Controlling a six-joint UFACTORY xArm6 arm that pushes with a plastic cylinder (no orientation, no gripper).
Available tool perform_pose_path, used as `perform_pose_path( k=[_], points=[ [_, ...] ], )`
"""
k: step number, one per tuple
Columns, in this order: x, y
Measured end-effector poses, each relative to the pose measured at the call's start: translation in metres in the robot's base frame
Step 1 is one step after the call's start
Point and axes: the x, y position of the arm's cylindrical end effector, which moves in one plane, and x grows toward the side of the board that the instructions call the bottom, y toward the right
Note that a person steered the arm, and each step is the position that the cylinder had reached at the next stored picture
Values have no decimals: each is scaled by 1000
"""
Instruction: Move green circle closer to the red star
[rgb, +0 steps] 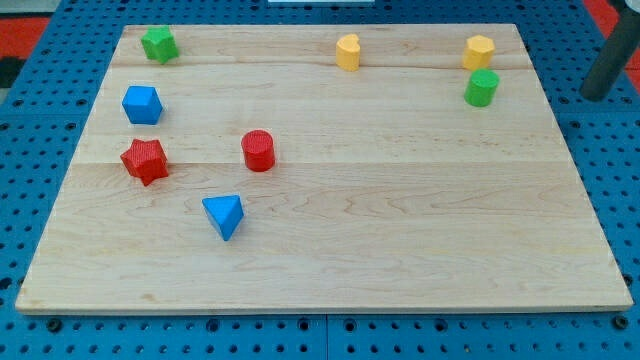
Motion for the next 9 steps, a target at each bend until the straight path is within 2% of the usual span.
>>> perform_pose_path(
  k=[5,6,9],
  points=[
    [0,-3],
    [-20,-48],
    [-13,-235]
  ],
)
